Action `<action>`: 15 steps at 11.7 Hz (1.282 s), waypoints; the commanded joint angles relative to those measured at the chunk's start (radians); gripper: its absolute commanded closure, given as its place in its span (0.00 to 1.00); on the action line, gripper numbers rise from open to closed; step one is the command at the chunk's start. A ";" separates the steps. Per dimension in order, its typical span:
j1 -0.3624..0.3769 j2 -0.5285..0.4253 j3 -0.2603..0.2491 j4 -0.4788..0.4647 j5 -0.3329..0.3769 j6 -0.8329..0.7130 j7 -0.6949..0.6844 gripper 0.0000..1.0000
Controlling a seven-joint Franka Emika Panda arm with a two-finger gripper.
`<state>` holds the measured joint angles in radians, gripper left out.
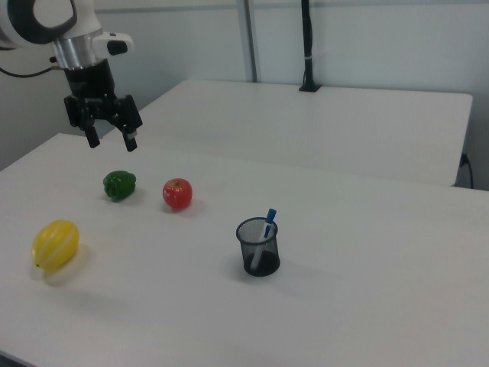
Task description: Place marker
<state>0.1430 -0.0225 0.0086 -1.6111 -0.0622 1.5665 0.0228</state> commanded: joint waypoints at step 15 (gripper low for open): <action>-0.065 0.039 -0.021 0.080 0.015 -0.026 -0.020 0.00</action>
<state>0.0795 0.0109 -0.0055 -1.5460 -0.0620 1.5418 -0.0130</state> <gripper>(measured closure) 0.000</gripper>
